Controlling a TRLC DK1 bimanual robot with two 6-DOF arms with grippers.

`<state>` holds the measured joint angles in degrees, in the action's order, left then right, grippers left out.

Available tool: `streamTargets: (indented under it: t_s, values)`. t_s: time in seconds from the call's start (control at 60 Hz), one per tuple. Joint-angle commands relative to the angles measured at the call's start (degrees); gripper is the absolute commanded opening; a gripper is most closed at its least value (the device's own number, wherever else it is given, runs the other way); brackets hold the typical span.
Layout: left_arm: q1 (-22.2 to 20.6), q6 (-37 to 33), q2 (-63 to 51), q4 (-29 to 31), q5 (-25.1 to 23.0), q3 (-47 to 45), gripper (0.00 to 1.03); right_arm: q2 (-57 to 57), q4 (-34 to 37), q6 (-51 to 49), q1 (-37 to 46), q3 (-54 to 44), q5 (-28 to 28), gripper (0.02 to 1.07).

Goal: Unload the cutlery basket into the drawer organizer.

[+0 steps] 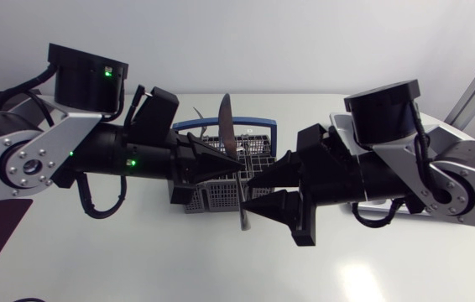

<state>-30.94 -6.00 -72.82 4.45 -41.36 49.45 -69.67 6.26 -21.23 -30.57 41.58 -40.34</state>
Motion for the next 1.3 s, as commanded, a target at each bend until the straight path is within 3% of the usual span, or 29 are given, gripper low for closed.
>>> streamTargets:
  t_s: [0.0, 0.6, 0.717, 0.817, 1.133, 1.167, 1.283]
  values:
    - [-0.44, 1.17, -0.92, -0.84, -0.74, 2.67, 0.03, -1.17, 0.42, -0.65, 0.16, 1.75, -0.62, 0.55]
    - [-1.14, 1.25, -1.1, -1.11, -0.74, 2.23, 0.03, -4.07, -0.37, -0.04, -2.22, 3.86, -0.27, 0.28]
    - [-1.05, 1.25, -1.1, -1.11, -0.74, 2.32, 0.03, -4.42, -0.46, 0.14, -2.92, 4.21, 0.0, 0.14]
    - [-0.88, 1.25, -0.92, -1.02, -0.65, 2.14, 0.03, -4.42, -0.37, 0.14, -3.1, 4.12, 0.0, 0.09]
    - [-0.44, 1.52, -1.01, -1.55, -0.65, 2.14, 0.04, -4.33, 0.95, 0.32, -3.36, 4.3, 0.96, 0.08]
    - [-0.35, 1.61, -1.01, -1.64, -0.65, 2.23, 0.06, -4.42, 1.12, 0.32, -3.36, 4.38, 0.96, 0.08]
    - [-0.17, 2.48, -0.31, -2.16, -0.56, 2.32, 0.32, -4.42, 1.91, 0.32, -3.36, 4.47, 1.49, 0.08]
